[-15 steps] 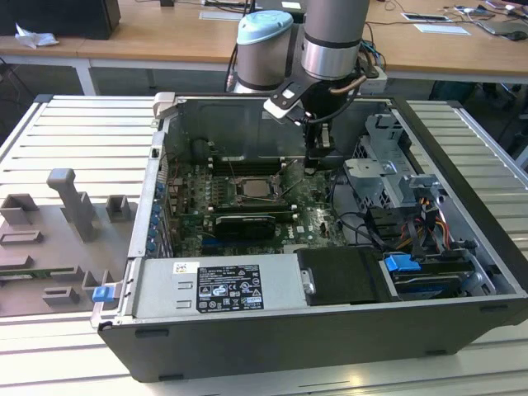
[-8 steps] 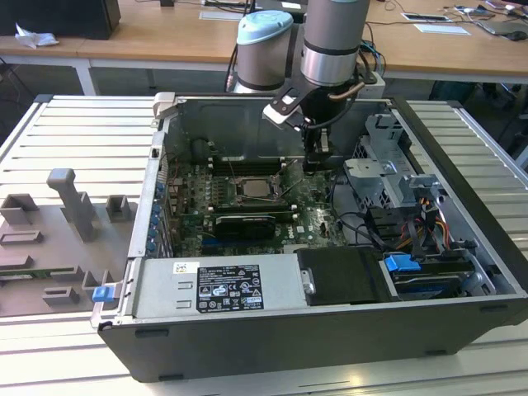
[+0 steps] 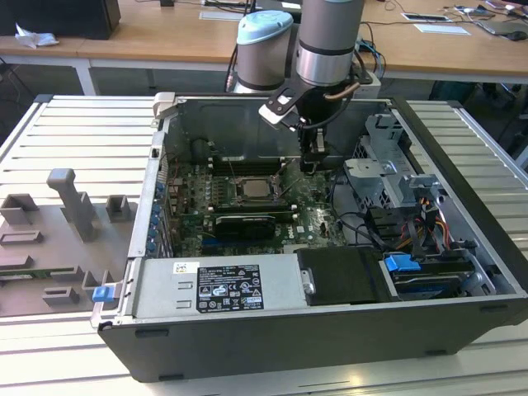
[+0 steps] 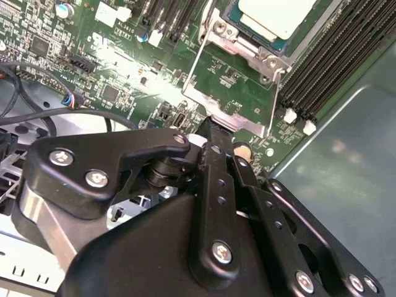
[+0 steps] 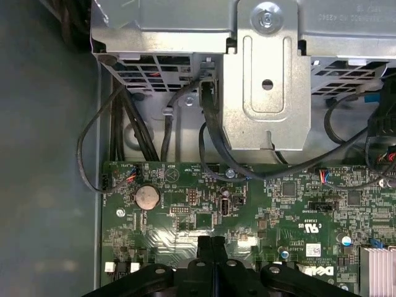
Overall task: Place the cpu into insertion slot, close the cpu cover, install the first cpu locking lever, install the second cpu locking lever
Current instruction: 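Close the cpu cover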
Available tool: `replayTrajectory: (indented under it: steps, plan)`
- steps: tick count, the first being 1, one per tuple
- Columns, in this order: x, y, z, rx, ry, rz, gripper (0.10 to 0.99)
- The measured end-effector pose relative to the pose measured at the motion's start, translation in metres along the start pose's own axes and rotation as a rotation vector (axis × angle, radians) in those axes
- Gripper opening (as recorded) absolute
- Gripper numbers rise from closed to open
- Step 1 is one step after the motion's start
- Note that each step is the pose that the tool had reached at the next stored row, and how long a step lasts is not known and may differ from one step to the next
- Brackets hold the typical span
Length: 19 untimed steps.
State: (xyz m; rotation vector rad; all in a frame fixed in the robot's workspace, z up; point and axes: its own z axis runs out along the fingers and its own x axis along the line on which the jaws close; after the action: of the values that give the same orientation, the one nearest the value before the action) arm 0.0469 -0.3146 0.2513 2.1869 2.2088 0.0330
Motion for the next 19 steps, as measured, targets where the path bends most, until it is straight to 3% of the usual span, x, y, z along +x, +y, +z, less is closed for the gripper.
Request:
replayTrajectory:
  steps: [19]
  plan:
    - [0.0001, -0.0091, -0.0004, 0.000, 0.0001, 0.000, 0.106]
